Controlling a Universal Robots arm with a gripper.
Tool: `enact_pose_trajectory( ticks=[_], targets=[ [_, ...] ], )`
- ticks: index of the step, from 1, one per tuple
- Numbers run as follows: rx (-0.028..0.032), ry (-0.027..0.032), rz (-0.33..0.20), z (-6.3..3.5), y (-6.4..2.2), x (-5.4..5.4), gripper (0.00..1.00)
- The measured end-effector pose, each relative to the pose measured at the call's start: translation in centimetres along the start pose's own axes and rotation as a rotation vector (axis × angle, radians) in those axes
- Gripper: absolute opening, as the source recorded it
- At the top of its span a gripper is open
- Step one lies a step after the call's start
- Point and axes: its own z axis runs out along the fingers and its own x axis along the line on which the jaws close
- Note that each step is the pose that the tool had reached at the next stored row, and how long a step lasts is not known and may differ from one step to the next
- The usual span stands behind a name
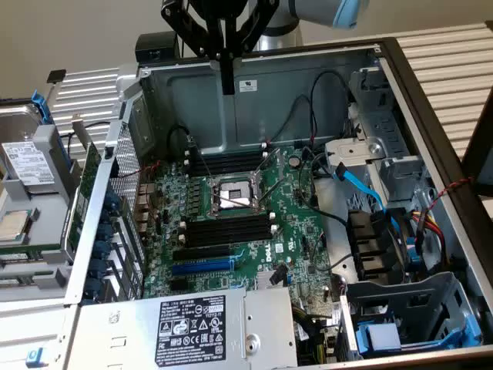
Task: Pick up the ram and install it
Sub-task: 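Reach for the ram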
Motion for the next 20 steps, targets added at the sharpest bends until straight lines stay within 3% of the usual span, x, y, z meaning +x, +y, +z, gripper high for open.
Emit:
enact_pose_trajectory(
  ticks=[13,20],
  targets=[
    [0.0000,0.0000,0.000,0.00,0.00,0.0,0.11],
    [0.0001,0.0000,0.000,-0.03,-0.09,1.3,0.11]
  ],
)
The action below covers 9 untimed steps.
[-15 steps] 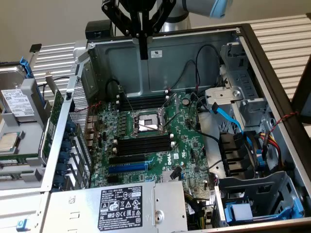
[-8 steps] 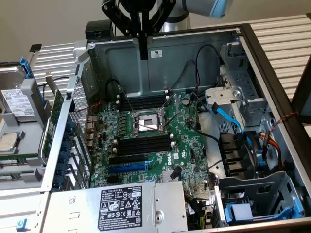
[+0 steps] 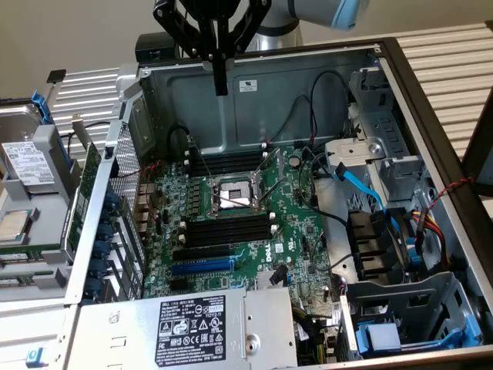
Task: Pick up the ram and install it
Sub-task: 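Reach for the ram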
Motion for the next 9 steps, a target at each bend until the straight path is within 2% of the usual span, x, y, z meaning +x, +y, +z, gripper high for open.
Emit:
enact_pose_trajectory(
  ticks=[9],
  targets=[
    [-0.0001,-0.0006,0.000,-0.08,-0.30,4.0,0.11]
  ],
)
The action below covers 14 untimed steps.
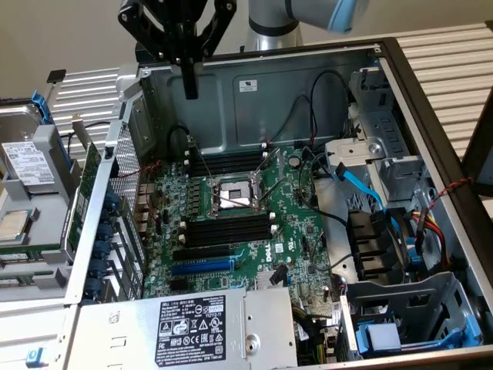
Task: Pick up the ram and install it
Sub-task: 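Reach for the ram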
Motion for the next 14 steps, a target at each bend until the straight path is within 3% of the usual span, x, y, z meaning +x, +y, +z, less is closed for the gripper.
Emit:
enact_pose_trajectory(
  ticks=[14],
  targets=[
    [0.0000,-0.0006,0.000,-0.12,-0.57,6.3,0.11]
  ],
)
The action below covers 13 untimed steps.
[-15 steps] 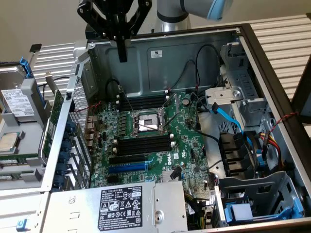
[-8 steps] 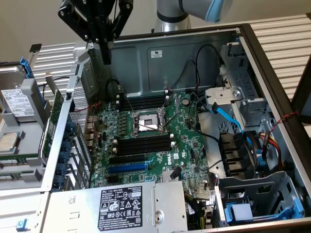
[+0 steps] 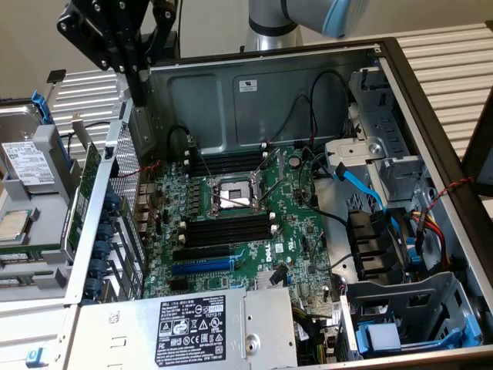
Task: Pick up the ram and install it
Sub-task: 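Reach for the ram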
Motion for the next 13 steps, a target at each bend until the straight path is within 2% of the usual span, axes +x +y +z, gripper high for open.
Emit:
enact_pose_trajectory(
  ticks=[13],
  targets=[
    [0.0000,0.0000,0.000,-0.05,-0.52,5.9,0.11]
  ],
)
